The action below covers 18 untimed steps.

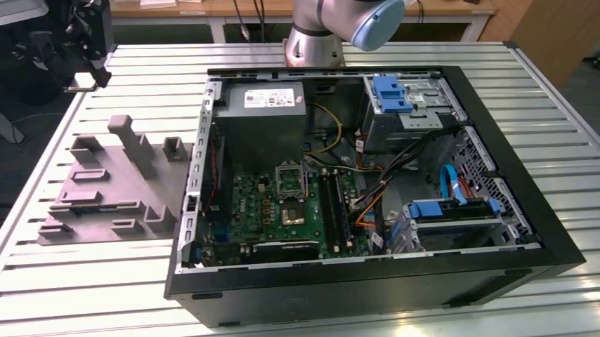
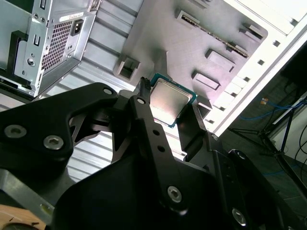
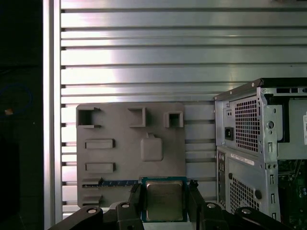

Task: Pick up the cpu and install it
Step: 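Pick up the cpu and move it towards the insertion slot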

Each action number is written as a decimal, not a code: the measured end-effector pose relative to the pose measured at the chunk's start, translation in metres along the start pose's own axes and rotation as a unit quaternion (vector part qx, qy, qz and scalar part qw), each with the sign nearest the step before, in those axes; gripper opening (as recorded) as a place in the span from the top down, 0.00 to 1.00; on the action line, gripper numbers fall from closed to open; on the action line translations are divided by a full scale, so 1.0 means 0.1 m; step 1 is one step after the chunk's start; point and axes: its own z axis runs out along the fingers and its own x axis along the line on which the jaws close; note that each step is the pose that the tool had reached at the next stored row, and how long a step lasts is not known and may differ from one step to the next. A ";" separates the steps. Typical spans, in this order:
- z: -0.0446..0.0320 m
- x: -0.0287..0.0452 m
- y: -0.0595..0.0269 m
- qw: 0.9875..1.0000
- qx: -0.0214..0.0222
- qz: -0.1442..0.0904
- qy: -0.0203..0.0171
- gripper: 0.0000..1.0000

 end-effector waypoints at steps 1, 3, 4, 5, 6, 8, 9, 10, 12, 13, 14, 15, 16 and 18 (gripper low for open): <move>0.000 0.000 0.000 1.000 0.000 0.000 0.000 0.53; 0.004 -0.003 0.010 1.000 0.000 0.000 0.000 0.53; 0.004 -0.003 0.010 1.000 0.000 0.000 0.000 0.53; 0.004 -0.003 0.010 1.000 0.000 0.000 0.000 0.53; 0.004 -0.003 0.010 1.000 0.000 0.000 0.000 0.53; 0.004 -0.003 0.011 1.000 0.000 0.000 0.000 0.53; 0.004 -0.003 0.011 1.000 0.000 0.000 0.000 0.53; 0.004 -0.003 0.011 1.000 0.000 0.000 0.000 0.53; 0.005 -0.005 0.012 1.000 0.000 0.000 0.000 0.53; 0.004 -0.011 0.013 1.000 0.000 0.000 0.000 0.53; 0.005 -0.020 0.013 1.000 0.000 0.000 0.000 0.53; 0.005 -0.031 0.013 1.000 0.000 0.000 0.000 0.53; 0.005 -0.039 0.013 1.000 0.000 0.000 0.000 0.53; 0.006 -0.051 0.014 1.000 0.000 0.000 0.000 0.53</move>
